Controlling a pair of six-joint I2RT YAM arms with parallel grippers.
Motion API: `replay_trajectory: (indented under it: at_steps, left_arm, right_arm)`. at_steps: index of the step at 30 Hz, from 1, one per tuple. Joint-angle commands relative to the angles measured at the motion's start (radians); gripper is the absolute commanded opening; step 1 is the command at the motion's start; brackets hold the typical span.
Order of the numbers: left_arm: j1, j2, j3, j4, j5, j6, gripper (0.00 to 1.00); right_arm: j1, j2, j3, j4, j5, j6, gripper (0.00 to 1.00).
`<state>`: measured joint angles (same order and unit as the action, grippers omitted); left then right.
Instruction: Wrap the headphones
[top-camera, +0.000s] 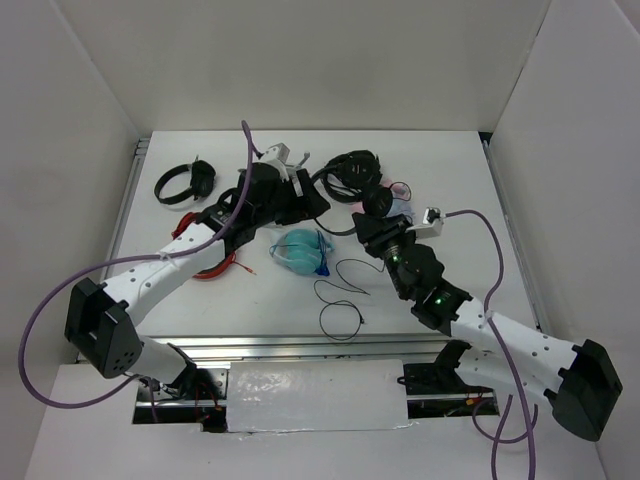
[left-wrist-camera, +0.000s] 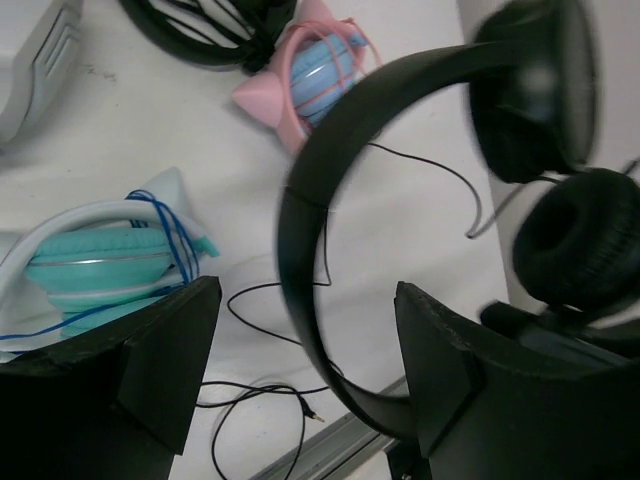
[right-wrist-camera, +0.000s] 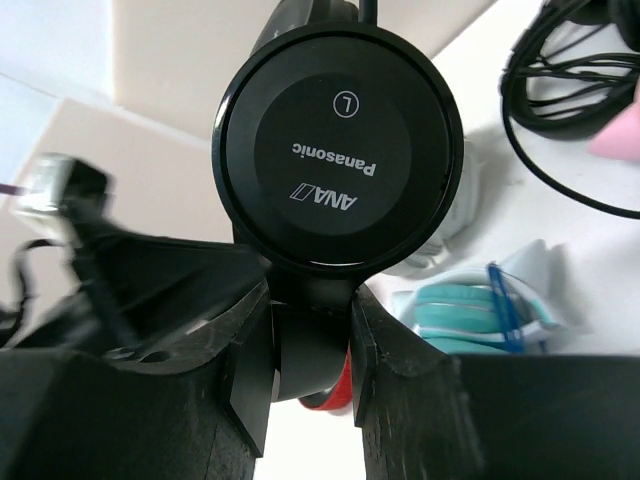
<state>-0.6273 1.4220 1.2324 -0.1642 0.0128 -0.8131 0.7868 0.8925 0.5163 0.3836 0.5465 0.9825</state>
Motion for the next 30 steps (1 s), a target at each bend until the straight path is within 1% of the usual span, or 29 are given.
replay_trajectory:
  at_steps: [1, 4, 5, 6, 7, 9, 10, 11, 12, 15, 16, 18, 19, 20, 21, 22, 23, 25, 26, 28, 30]
  left_arm:
    - [-0.005, 0.023, 0.030, -0.020, -0.059, -0.038, 0.83]
    - [-0.005, 0.018, -0.008, 0.015, -0.042, -0.060, 0.72]
    - [-0.005, 0.018, -0.016, 0.025, -0.036, -0.066, 0.64]
    - [-0.005, 0.018, -0.014, 0.025, -0.031, -0.066, 0.60]
    - [-0.005, 0.018, -0.014, 0.028, -0.027, -0.067, 0.46]
    - [-0.006, 0.022, -0.008, 0.022, -0.024, -0.067, 0.34]
    - [-0.005, 0.020, -0.008, 0.020, -0.022, -0.070, 0.18]
    - [-0.005, 0.020, -0.004, 0.015, -0.022, -0.069, 0.07]
    - [-0.005, 0.018, -0.001, 0.006, -0.027, -0.069, 0.00]
    - [-0.005, 0.018, 0.022, -0.030, -0.053, -0.055, 0.00]
    - [-0.005, 0.015, 0.033, -0.038, -0.074, -0.054, 0.00]
    - [-0.003, 0.017, 0.051, -0.061, -0.100, -0.026, 0.00]
    - [-0.003, 0.026, 0.088, -0.081, -0.115, -0.018, 0.00]
    - [-0.003, 0.032, 0.108, -0.106, -0.161, -0.014, 0.00]
    - [-0.002, 0.038, 0.136, -0.153, -0.184, 0.006, 0.00]
    - [0.003, 0.058, 0.189, -0.178, -0.206, 0.011, 0.00]
    - [0.009, 0.063, 0.209, -0.196, -0.239, 0.017, 0.00]
    - [0.043, 0.083, 0.272, -0.224, -0.241, 0.035, 0.00]
    - [0.055, 0.087, 0.291, -0.224, -0.223, 0.040, 0.00]
    - [0.077, 0.098, 0.346, -0.239, -0.234, 0.048, 0.00]
    - [0.086, 0.103, 0.381, -0.250, -0.249, 0.061, 0.00]
  right_arm:
    - [0.034, -0.001, 0.004, 0.182, 0.108, 0.001, 0.00]
    - [0.057, 0.028, 0.004, 0.204, 0.128, 0.004, 0.00]
    - [0.075, 0.036, 0.005, 0.204, 0.150, 0.007, 0.00]
    - [0.083, 0.045, 0.011, 0.205, 0.150, 0.005, 0.00]
    - [0.088, 0.060, 0.016, 0.201, 0.161, -0.004, 0.00]
    - [0.117, 0.075, 0.033, 0.193, 0.196, -0.022, 0.00]
    - [0.124, 0.091, 0.037, 0.189, 0.208, -0.021, 0.00]
    - [0.135, 0.098, 0.040, 0.179, 0.217, -0.019, 0.00]
    - [0.141, 0.102, 0.048, 0.160, 0.224, -0.015, 0.00]
    - [0.147, 0.121, 0.065, 0.092, 0.227, 0.004, 0.00]
    - [0.149, 0.123, 0.070, 0.068, 0.224, 0.011, 0.06]
    - [0.150, 0.115, 0.076, 0.011, 0.207, -0.010, 0.24]
    - [0.147, 0.103, 0.079, -0.011, 0.190, -0.016, 0.48]
    - [0.146, 0.097, 0.083, -0.038, 0.176, -0.039, 0.61]
    - [0.140, 0.079, 0.088, -0.101, 0.164, -0.045, 0.73]
    - [0.134, 0.065, 0.094, -0.133, 0.130, -0.051, 0.88]
    - [0.129, 0.056, 0.096, -0.175, 0.110, -0.088, 0.92]
    - [0.120, 0.013, 0.087, -0.192, 0.051, -0.154, 0.97]
    - [0.120, 0.002, 0.076, -0.209, 0.052, -0.177, 1.00]
    - [0.111, -0.029, 0.054, -0.226, 0.030, -0.238, 1.00]
    - [0.106, -0.064, 0.036, -0.285, 0.032, -0.252, 1.00]
